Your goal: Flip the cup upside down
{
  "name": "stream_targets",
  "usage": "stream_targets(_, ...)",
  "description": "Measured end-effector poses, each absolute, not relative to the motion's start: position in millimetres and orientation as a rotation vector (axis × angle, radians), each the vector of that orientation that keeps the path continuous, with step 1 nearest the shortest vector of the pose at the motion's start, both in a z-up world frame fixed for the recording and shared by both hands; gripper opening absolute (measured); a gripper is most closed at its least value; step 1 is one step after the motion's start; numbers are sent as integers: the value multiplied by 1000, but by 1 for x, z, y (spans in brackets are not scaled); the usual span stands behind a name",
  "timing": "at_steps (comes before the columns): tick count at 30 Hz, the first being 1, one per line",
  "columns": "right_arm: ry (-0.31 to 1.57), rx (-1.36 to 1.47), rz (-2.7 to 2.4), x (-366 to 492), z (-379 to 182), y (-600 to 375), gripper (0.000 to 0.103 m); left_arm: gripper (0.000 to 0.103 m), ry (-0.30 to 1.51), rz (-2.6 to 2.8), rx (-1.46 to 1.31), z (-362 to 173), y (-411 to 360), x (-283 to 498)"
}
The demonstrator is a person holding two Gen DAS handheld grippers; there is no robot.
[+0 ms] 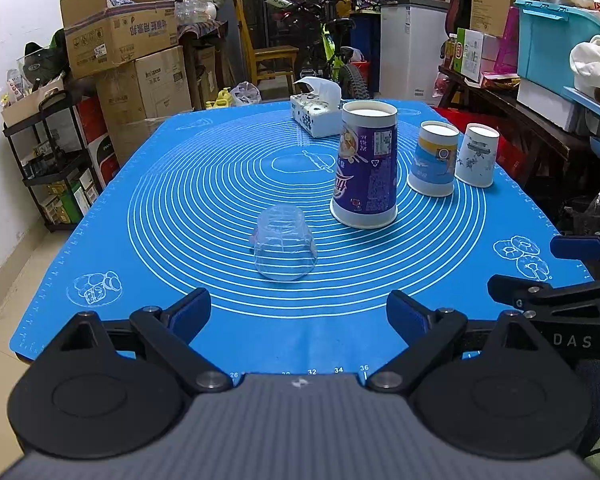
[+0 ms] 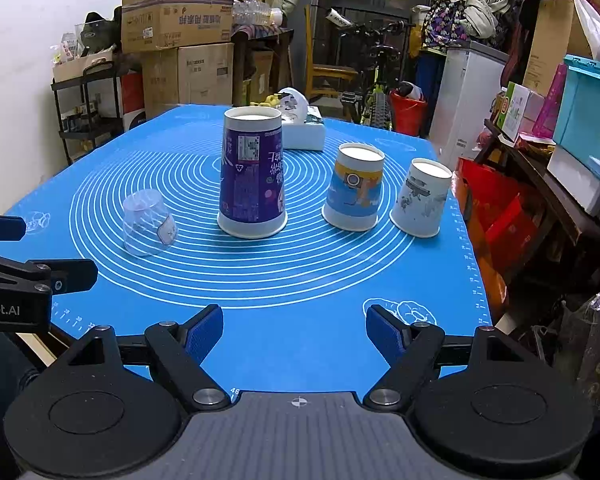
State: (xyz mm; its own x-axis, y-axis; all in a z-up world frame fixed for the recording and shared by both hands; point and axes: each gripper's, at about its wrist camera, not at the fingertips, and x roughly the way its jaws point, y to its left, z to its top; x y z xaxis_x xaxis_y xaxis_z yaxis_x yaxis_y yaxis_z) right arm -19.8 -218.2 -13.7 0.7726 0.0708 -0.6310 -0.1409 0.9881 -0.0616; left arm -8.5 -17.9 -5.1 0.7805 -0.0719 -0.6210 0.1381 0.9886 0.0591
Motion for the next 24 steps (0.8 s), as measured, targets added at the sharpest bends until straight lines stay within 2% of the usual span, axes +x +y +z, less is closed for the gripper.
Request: stream_targets(24,695,-109,119,-19,-17,-218,82,94,668,-110,103,-3,-18,-8)
